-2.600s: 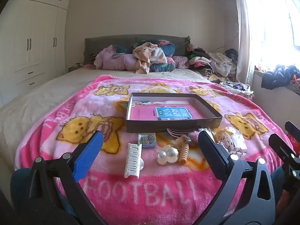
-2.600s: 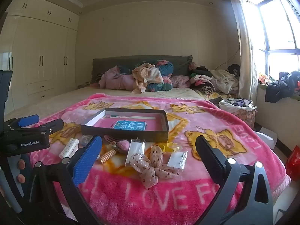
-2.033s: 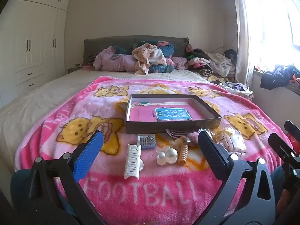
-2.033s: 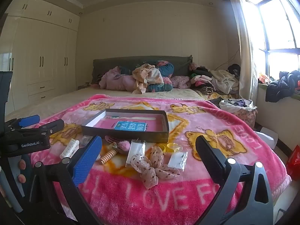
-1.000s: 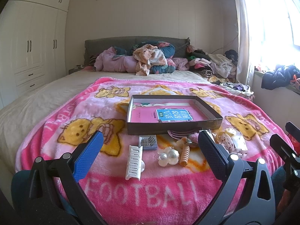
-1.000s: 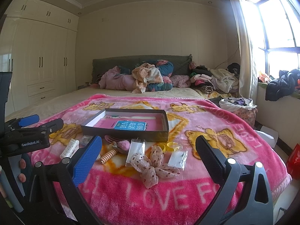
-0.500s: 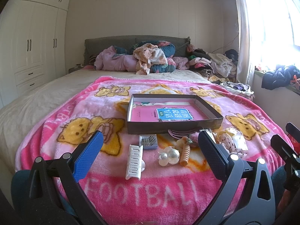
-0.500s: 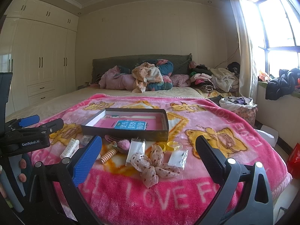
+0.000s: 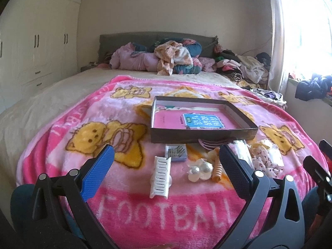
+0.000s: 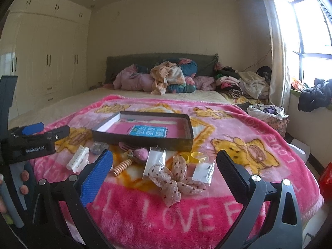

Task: Organize jewelry
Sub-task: 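Grasp the white claw clip with the left tool while the right tool grasps the pink polka-dot bow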

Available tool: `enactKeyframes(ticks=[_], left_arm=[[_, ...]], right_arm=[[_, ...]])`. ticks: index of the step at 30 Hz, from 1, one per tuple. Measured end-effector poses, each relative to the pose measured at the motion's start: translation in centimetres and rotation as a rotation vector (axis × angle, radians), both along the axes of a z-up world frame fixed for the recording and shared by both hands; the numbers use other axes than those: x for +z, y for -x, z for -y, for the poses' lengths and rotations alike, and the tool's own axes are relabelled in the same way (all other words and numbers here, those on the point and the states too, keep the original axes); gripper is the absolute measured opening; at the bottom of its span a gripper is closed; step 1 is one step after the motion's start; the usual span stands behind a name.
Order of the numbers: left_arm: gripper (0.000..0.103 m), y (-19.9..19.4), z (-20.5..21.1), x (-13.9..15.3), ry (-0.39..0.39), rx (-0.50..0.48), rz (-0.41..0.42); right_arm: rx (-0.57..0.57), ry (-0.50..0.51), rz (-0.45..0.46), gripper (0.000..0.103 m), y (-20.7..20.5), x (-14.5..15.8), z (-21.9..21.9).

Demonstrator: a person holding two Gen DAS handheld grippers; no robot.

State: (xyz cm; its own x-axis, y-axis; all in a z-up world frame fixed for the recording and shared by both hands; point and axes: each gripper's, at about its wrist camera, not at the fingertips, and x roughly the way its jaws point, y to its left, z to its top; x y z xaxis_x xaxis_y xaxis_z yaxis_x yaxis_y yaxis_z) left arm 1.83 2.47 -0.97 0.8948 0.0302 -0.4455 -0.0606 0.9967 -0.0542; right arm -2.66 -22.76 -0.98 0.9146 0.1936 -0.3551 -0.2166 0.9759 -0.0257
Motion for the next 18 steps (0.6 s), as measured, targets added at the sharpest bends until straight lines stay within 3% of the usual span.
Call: enactKeyframes(ticks=[11, 18], left_arm=[[0.093, -1.8, -2.7, -1.6, 0.062, 0.042, -0.077], [0.093, -3.0, -3.5, -2.9, 0.046, 0.064, -0.124]], right_arm=[[0.062, 0.042, -0.036, 0.097, -2.7, -0.8, -2.3], [0.054, 0.062, -0.059, 0.097, -5.1, -1.6, -2.7]])
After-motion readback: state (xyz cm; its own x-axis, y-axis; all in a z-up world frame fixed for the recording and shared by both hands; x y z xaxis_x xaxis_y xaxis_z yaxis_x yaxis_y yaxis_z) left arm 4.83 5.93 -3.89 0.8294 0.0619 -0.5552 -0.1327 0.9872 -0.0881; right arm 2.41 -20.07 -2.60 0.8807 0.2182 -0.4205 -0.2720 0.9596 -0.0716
